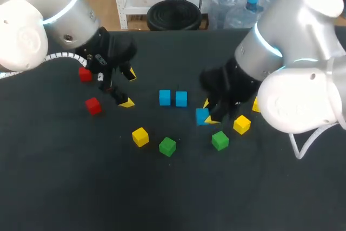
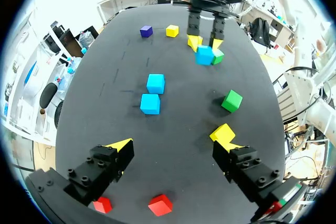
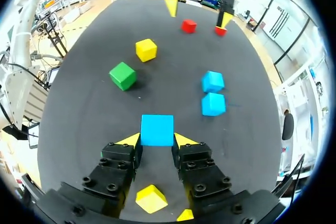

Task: Place the blue cubes, place green cubes on the blue cubes, place the yellow cubes on the green cubes, then place the red cubes on the yellow cubes, and place purple cube on the red cubes.

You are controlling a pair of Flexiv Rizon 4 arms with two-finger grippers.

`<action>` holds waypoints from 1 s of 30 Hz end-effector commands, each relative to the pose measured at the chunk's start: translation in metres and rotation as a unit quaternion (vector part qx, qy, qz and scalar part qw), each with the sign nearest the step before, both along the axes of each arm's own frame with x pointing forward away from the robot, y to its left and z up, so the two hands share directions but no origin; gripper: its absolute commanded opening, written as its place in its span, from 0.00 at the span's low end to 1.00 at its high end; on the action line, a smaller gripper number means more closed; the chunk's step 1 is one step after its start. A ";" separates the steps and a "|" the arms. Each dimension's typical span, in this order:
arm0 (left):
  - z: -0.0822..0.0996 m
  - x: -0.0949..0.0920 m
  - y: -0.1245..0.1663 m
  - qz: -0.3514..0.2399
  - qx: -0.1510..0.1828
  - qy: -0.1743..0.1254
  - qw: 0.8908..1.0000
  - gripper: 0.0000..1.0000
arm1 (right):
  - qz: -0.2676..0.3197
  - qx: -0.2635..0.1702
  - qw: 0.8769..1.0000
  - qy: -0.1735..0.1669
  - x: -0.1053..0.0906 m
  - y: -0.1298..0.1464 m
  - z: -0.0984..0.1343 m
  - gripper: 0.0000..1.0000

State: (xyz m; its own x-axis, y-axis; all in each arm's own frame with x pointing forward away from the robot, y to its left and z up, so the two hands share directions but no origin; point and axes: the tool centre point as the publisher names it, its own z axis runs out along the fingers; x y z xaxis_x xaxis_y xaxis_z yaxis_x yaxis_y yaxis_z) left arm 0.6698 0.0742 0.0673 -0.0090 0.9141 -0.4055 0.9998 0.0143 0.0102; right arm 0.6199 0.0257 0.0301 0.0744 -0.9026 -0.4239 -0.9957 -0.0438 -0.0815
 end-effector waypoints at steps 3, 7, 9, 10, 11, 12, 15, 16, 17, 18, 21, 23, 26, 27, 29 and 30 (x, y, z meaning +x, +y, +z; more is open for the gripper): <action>0.000 0.000 0.001 -0.001 -0.001 0.000 1.000 1.00 | -0.002 -0.002 1.000 0.001 0.019 -0.003 0.000 0.00; 0.000 0.000 0.001 -0.001 -0.001 0.000 1.000 1.00 | -0.003 -0.002 1.000 0.000 0.029 -0.005 -0.001 0.00; 0.000 0.000 0.001 -0.001 -0.001 0.000 1.000 1.00 | -0.002 -0.003 1.000 -0.001 0.033 -0.004 -0.001 0.00; 0.000 0.000 0.001 -0.001 -0.001 0.000 1.000 1.00 | -0.002 -0.004 1.000 -0.002 0.036 -0.004 -0.002 0.00; 0.000 0.000 0.001 -0.001 -0.001 0.000 1.000 1.00 | -0.002 -0.005 1.000 -0.003 0.038 -0.004 -0.001 0.00; 0.000 0.000 0.001 -0.001 -0.001 0.000 1.000 1.00 | -0.002 -0.004 1.000 -0.004 0.040 -0.004 -0.001 0.00; 0.000 0.000 0.001 -0.001 -0.001 0.000 1.000 1.00 | -0.003 -0.001 1.000 -0.008 0.049 -0.003 0.000 0.00; 0.000 0.000 0.001 -0.001 -0.001 0.000 1.000 1.00 | -0.003 0.000 1.000 -0.008 0.052 -0.003 0.000 0.00; 0.000 0.000 0.001 -0.001 -0.001 0.000 1.000 1.00 | -0.004 0.001 1.000 -0.008 0.055 -0.003 -0.001 0.00; 0.000 0.000 0.001 -0.001 -0.001 0.000 1.000 1.00 | -0.004 0.003 1.000 -0.008 0.058 -0.003 -0.001 0.00; 0.000 0.000 0.001 -0.001 -0.001 0.000 1.000 1.00 | -0.004 0.006 1.000 -0.005 0.063 -0.002 -0.002 0.00; 0.000 0.000 0.001 -0.001 -0.001 0.000 1.000 1.00 | 0.000 0.009 1.000 0.000 0.064 -0.002 -0.002 0.00; 0.000 0.000 0.001 -0.001 -0.001 0.000 1.000 1.00 | 0.001 0.013 1.000 0.003 0.065 -0.001 -0.002 0.00; 0.000 0.000 0.001 -0.001 -0.001 0.000 1.000 1.00 | -0.001 0.012 1.000 0.005 0.065 -0.001 -0.002 0.00; 0.000 0.000 0.001 -0.001 -0.001 0.000 1.000 1.00 | -0.001 0.012 1.000 0.005 0.066 -0.001 -0.001 0.00; 0.000 0.000 0.001 -0.001 -0.001 0.000 1.000 1.00 | -0.001 0.012 1.000 0.005 0.066 -0.001 -0.001 0.00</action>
State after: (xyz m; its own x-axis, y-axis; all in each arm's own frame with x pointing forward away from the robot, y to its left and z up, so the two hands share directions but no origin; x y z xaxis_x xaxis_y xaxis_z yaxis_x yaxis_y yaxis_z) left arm 0.6698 0.0742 0.0673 -0.0090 0.9141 -0.4055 0.9998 0.0143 0.0102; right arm 0.6821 0.0234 0.0286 0.0666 -0.8939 -0.4433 -0.9961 -0.0340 -0.0811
